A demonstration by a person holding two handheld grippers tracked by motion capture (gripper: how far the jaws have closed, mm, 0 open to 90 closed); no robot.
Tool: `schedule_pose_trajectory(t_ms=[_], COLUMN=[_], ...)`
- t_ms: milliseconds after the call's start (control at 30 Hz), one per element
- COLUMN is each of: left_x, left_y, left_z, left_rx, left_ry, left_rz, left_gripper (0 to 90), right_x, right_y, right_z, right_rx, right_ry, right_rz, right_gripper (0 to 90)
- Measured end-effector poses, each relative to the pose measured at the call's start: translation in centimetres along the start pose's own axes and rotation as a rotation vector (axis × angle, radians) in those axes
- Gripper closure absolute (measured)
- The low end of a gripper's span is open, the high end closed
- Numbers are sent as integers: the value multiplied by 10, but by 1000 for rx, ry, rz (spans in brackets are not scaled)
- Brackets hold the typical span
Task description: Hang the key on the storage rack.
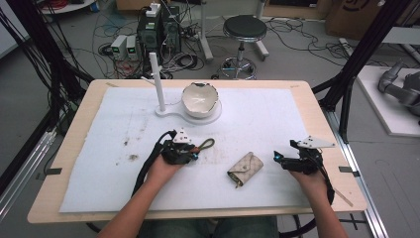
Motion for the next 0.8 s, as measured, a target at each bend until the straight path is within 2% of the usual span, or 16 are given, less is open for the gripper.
schedule_pose_trajectory(t_ms=[167,267,300,567,800], left_x=[-1,-1,-4,-14,-29], left_y=[-1,-5,-9,-30,-62], left_z=[0,-2,-4,-10,-16], left_rx=[-11,-17,-12,-31,-59], left_ry=[8,-11,-27,-25,-49], left_rz=[-7,-6,13,68,156], left_gripper=[691,705,708,709,709], right_x=[0,0,0,-2,-7], right_y=[0,0,0,3,8], right_z=[-1,-1,-1,-2,-6], right_rx=[-3,-3,-5,-7,-17], right_ry=[0,1,1,1,-4], right_rz=[-2,-2,0,4,8], right_gripper=[193,193,193,193,193])
Point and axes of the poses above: each handheld gripper's, and its own axes: y roughly forward along the jaws, x roughly out of its underside, z roughly to its right, the point moved 8 cm from there along y, roughly forward along the jaws, and after that the axes turned 6 degrees about z, right-handed, at the moved point
